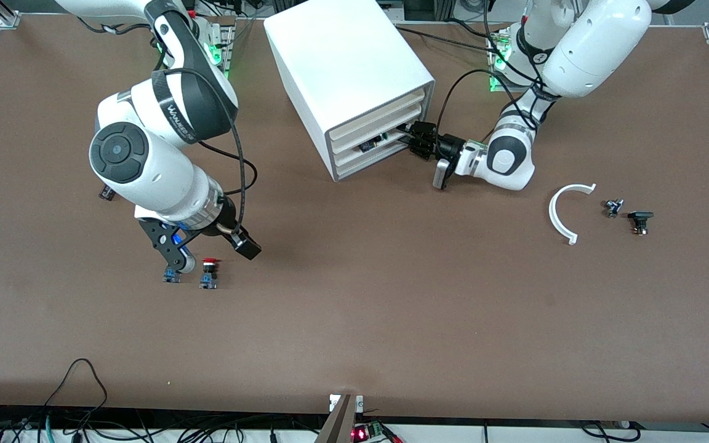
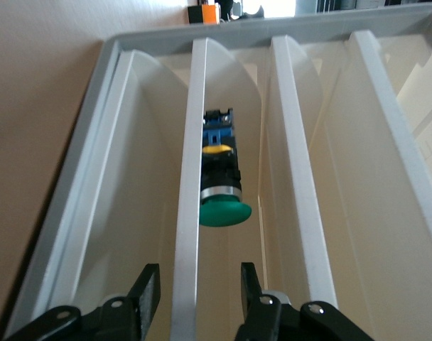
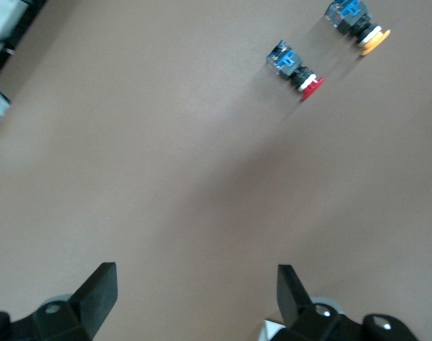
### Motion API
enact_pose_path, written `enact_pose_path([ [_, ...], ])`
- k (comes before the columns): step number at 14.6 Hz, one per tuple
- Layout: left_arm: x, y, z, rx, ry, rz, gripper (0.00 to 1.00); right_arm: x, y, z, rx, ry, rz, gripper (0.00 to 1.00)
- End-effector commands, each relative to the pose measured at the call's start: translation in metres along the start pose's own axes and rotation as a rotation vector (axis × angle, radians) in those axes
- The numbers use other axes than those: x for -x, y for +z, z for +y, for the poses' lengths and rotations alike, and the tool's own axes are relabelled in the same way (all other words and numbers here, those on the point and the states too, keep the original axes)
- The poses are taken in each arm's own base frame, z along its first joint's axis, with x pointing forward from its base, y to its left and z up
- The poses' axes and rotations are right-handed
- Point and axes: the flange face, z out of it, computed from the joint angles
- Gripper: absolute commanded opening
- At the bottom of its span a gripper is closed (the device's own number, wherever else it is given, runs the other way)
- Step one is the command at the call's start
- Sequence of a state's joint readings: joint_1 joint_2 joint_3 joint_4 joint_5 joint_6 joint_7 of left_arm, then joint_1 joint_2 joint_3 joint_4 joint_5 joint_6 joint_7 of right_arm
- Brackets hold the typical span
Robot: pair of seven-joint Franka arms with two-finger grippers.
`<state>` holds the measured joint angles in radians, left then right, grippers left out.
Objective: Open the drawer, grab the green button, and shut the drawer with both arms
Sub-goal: 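Reach the right gripper into the open drawer toward the green button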
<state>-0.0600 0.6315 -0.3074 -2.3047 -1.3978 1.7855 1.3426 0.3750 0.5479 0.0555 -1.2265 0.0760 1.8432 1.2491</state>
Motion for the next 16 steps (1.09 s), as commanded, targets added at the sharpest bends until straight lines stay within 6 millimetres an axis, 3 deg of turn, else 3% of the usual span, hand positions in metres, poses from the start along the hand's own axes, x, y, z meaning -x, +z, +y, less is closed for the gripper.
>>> enact_pose_path([
  [1,0.007,0.007,-0.002,0.028,0.027,0.025,0.31,0.003,-0.005,-0.011,-0.054,0.059,-0.012,1.0],
  [3,0.006,0.006,-0.002,0.028,0.027,0.027,0.0,0.004,-0.006,-0.013,-0.074,0.084,-0.016,0.99],
  [6,0.006,0.001,-0.002,0.027,0.025,0.037,0.0,0.004,-0.009,-0.021,-0.158,0.146,-0.049,0.99],
  [9,-0.001,-0.008,-0.002,0.017,0.022,0.048,0.0,0.027,0.004,-0.028,-0.167,0.13,-0.049,1.0],
  [12,-0.023,-0.028,-0.001,-0.004,0.021,0.081,0.0,0.046,0.015,-0.035,-0.176,0.15,-0.054,0.99],
  [16,-0.049,-0.06,-0.017,-0.043,0.023,0.092,0.0,0.077,0.034,-0.039,-0.143,0.15,-0.06,1.0],
])
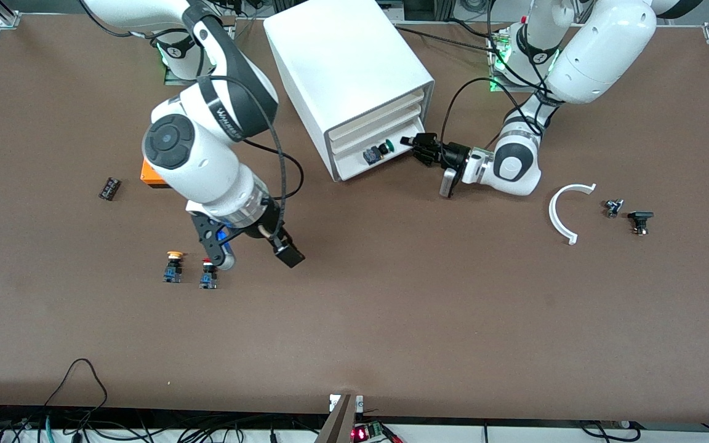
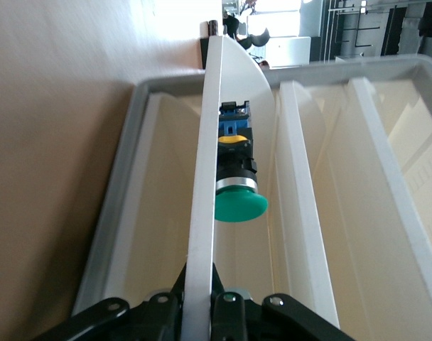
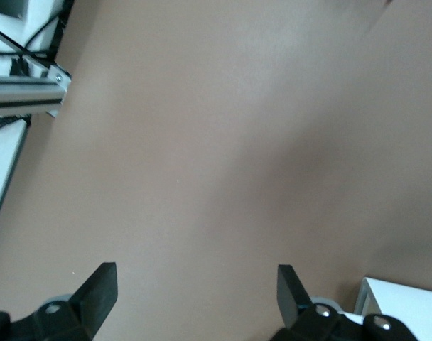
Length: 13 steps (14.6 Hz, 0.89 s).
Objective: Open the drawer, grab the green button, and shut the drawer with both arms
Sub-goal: 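Reach the right gripper into the open drawer toward the green button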
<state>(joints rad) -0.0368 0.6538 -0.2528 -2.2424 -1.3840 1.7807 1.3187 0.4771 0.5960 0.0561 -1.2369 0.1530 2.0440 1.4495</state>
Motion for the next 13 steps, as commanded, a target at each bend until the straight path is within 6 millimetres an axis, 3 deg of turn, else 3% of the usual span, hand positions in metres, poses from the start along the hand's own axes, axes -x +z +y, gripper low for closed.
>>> enact_pose_path([
  [1,-0.032,-0.023,-0.01,-0.019,0.017,0.031,0.0,0.021,0.007,0.002,0.004,0.006,-0.005,0.99],
  [8,-0.079,-0.073,-0.009,-0.114,-0.039,0.02,0.0,0.102,0.059,0.009,0.085,-0.162,0.036,0.99],
  [13,-0.099,-0.095,-0.008,-0.157,-0.079,0.022,0.0,0.18,0.102,0.017,0.156,-0.247,0.035,0.99],
])
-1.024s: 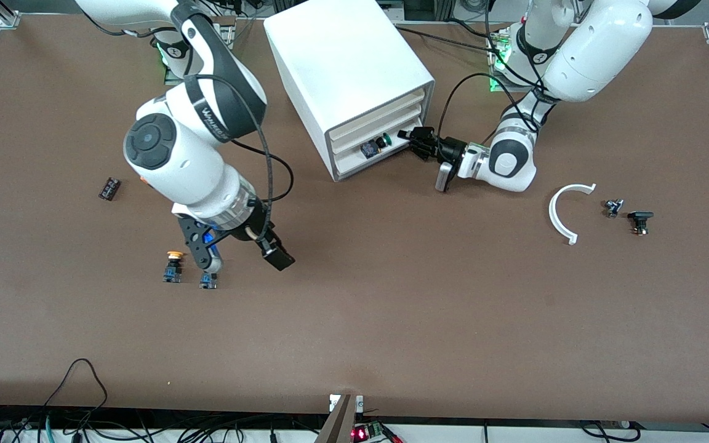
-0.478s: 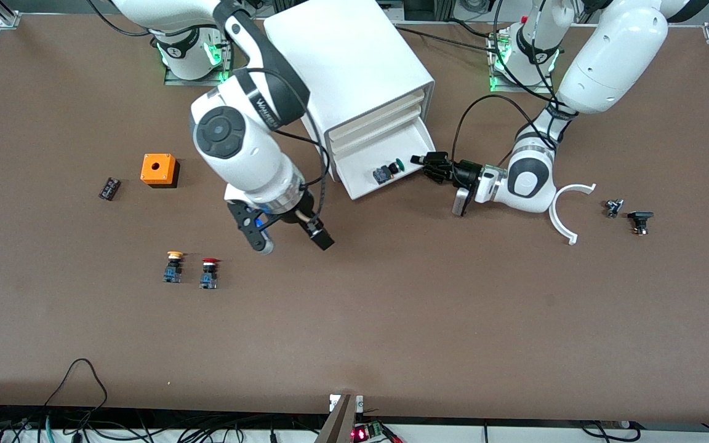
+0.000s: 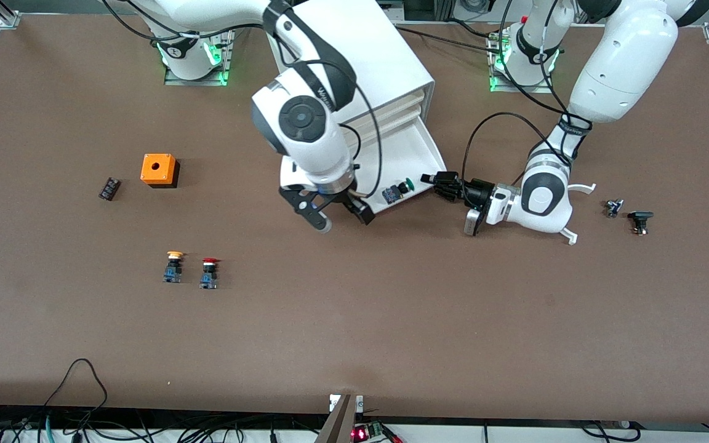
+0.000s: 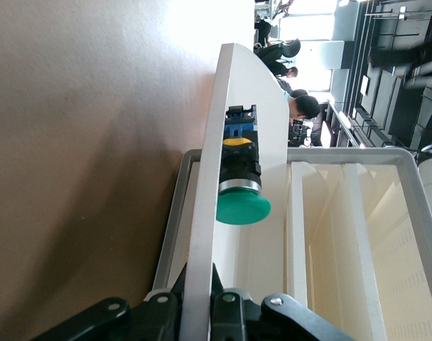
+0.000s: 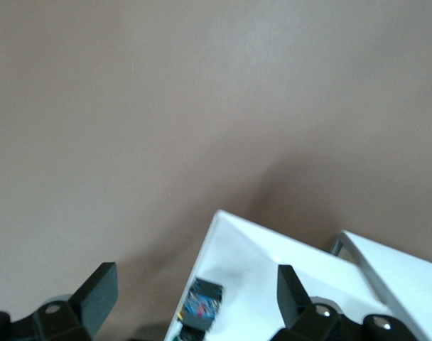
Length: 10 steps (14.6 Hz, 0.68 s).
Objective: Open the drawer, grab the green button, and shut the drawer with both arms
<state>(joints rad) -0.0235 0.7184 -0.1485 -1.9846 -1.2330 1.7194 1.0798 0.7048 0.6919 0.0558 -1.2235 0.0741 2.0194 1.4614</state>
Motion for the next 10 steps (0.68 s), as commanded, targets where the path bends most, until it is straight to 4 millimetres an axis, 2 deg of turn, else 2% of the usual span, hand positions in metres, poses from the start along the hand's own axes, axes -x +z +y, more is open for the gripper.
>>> enact_pose_path([
  [1,-0.022,-0.017,-0.012,-0.076,-0.018,0.035,0.04,0.031,0.017,-0.013,0.016,0.017,0.014,0.99],
  [2,-0.023,-0.018,-0.011,-0.081,-0.014,0.029,0.19,0.035,0.026,-0.014,0.018,0.04,0.013,0.99],
  [3,-0.028,-0.024,-0.006,-0.09,-0.013,0.026,0.56,0.041,0.036,-0.015,0.02,0.057,0.01,0.99],
  [4,-0.028,-0.032,-0.004,-0.095,-0.022,0.03,1.0,0.052,0.049,-0.017,0.026,0.07,0.009,0.99],
  [5,-0.029,-0.04,-0.001,-0.104,-0.019,0.031,1.0,0.054,0.059,-0.02,0.02,0.096,0.008,0.99],
  [7,-0.035,-0.052,0.021,-0.13,-0.053,0.009,1.0,0.058,0.07,-0.025,-0.001,0.132,0.003,0.99],
  [10,-0.055,-0.078,0.081,-0.217,-0.174,-0.086,1.0,0.069,0.088,-0.031,-0.031,0.164,-0.005,0.99],
])
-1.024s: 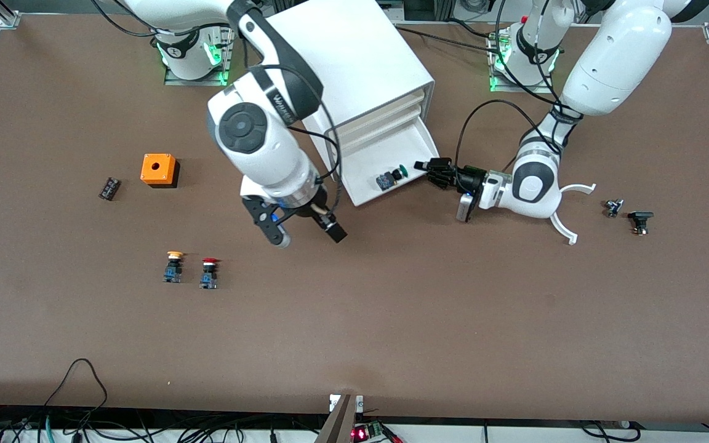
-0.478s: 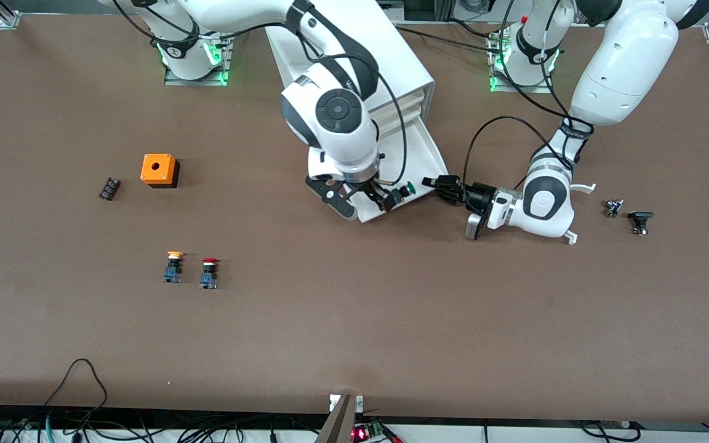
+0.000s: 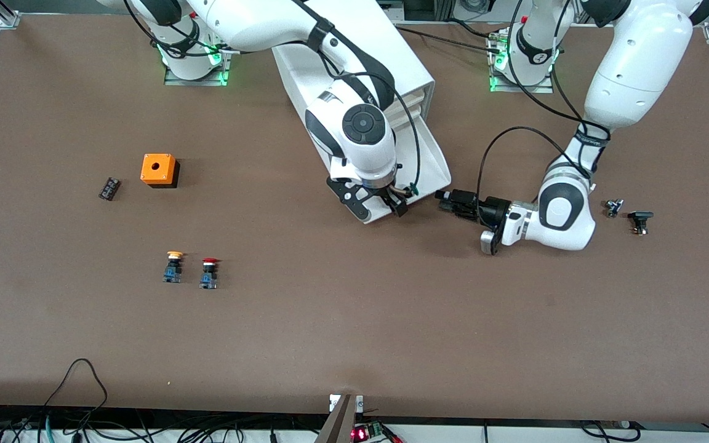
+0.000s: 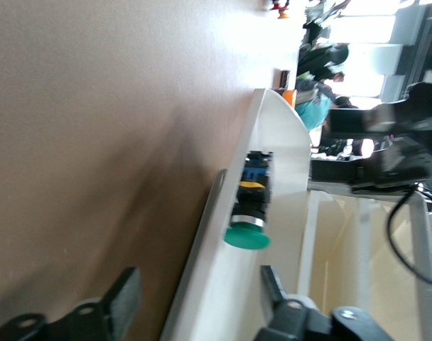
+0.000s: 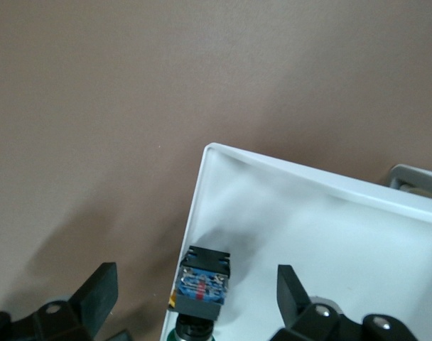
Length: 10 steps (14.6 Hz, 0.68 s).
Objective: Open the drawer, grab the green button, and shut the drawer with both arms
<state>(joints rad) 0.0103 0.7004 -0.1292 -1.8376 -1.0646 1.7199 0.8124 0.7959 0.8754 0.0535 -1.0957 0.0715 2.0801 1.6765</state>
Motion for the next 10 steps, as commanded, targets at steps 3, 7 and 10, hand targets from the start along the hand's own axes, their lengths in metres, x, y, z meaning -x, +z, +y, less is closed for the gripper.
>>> enact_pose_path([
  [3,-0.024,-0.067,0.111,-0.218,-0.175,-0.133,1.0,0.029,0.022,-0.008,-0.057,0.039,0.0,0.99],
  [7,-0.034,-0.1,0.168,-0.501,-0.322,-0.192,1.0,0.034,0.028,-0.009,-0.071,0.084,-0.01,0.99],
  [10,-0.027,-0.119,0.195,-0.688,-0.348,-0.166,1.0,0.035,0.028,-0.009,-0.069,0.092,-0.015,0.92],
])
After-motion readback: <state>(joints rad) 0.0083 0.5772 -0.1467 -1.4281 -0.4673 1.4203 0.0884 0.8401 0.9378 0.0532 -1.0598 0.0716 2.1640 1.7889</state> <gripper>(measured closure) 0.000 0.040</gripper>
